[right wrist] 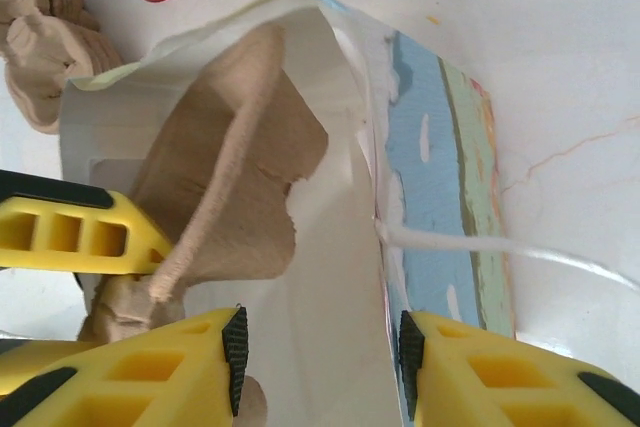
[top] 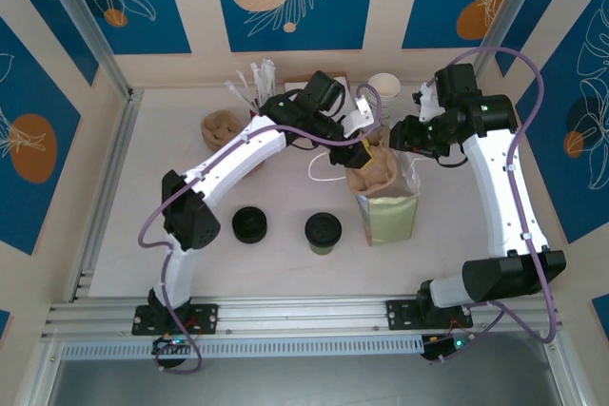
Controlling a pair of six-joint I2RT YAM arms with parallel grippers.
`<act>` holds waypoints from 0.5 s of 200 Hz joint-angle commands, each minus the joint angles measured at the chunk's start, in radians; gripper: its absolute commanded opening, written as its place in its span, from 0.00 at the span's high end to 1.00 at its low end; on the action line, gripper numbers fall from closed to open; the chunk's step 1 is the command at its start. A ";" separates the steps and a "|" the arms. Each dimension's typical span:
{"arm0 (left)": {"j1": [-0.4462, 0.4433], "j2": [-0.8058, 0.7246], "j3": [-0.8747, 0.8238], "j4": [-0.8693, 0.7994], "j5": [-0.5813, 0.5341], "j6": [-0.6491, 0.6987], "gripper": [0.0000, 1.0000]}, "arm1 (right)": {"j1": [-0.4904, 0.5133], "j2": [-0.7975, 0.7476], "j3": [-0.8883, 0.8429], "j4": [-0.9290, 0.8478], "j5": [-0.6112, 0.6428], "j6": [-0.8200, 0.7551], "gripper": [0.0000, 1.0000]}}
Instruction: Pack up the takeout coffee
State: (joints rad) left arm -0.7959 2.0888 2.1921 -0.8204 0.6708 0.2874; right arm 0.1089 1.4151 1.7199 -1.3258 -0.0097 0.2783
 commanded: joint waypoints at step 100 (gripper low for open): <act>-0.025 0.061 0.078 0.098 -0.096 -0.205 0.70 | -0.056 -0.052 0.012 0.004 -0.052 0.073 0.59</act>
State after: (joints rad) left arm -0.8108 2.1223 2.2215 -0.7624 0.6197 0.1352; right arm 0.0673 1.4097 1.6821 -1.2682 -0.0078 0.3260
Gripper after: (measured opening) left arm 0.309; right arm 0.392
